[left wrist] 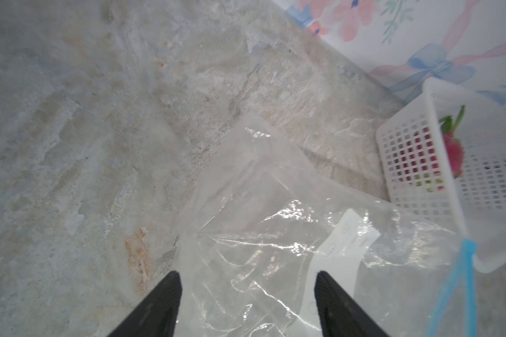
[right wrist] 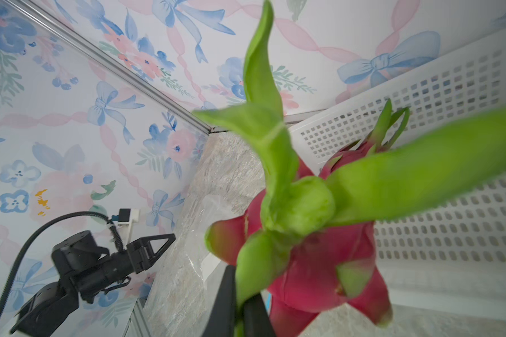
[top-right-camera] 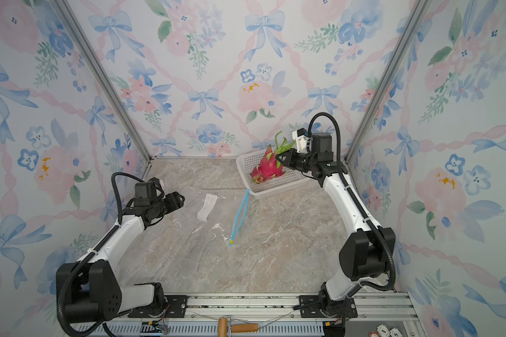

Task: Open the zip-top bag and take out the dragon fruit
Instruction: Place the zipper food storage bag at the center of the board, then place the dragon fruit in the basket.

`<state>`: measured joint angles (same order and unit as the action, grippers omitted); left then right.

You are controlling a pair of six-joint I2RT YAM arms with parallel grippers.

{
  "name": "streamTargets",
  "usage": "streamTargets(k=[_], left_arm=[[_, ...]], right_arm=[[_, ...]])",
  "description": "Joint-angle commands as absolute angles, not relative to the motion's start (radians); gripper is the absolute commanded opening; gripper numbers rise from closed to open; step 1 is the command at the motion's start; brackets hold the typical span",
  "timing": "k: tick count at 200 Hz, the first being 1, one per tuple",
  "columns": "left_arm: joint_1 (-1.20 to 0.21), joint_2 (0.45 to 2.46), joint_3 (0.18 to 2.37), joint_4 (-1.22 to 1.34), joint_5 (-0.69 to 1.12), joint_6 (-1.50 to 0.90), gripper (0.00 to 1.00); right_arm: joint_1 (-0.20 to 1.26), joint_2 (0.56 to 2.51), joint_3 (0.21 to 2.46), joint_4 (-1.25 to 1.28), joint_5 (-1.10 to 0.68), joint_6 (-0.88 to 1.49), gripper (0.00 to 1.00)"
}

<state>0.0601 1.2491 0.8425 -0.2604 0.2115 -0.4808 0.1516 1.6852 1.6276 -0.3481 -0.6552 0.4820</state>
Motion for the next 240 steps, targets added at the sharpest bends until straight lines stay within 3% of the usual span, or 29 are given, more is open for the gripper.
streamTargets(k=[1,25,95,107,133,154,240], left_arm=[[0.062,1.135,0.826,-0.266,0.304,-0.488,0.82],[0.057,1.024,0.796,-0.269,0.353,-0.517,0.98],[-0.016,0.758,0.650,-0.277,0.459,-0.610,0.98],[-0.025,0.738,0.633,-0.278,0.481,-0.617,0.98],[-0.026,0.710,0.604,-0.285,0.508,-0.621,0.98],[-0.026,0.689,0.590,-0.292,0.506,-0.620,0.98],[-0.027,0.669,0.578,-0.295,0.498,-0.629,0.98]], right_arm=[[0.135,1.805,1.732,-0.297,-0.652,0.471,0.00],[0.131,1.952,1.813,-0.233,-0.655,0.507,0.00],[0.115,2.205,2.008,-0.329,-0.635,0.464,0.05],[0.116,2.212,2.016,-0.334,-0.638,0.466,0.12],[0.117,2.201,2.007,-0.342,-0.628,0.460,0.47],[0.115,2.173,1.992,-0.358,-0.609,0.442,0.64],[0.055,1.951,1.939,-0.363,-0.543,0.430,0.75]])
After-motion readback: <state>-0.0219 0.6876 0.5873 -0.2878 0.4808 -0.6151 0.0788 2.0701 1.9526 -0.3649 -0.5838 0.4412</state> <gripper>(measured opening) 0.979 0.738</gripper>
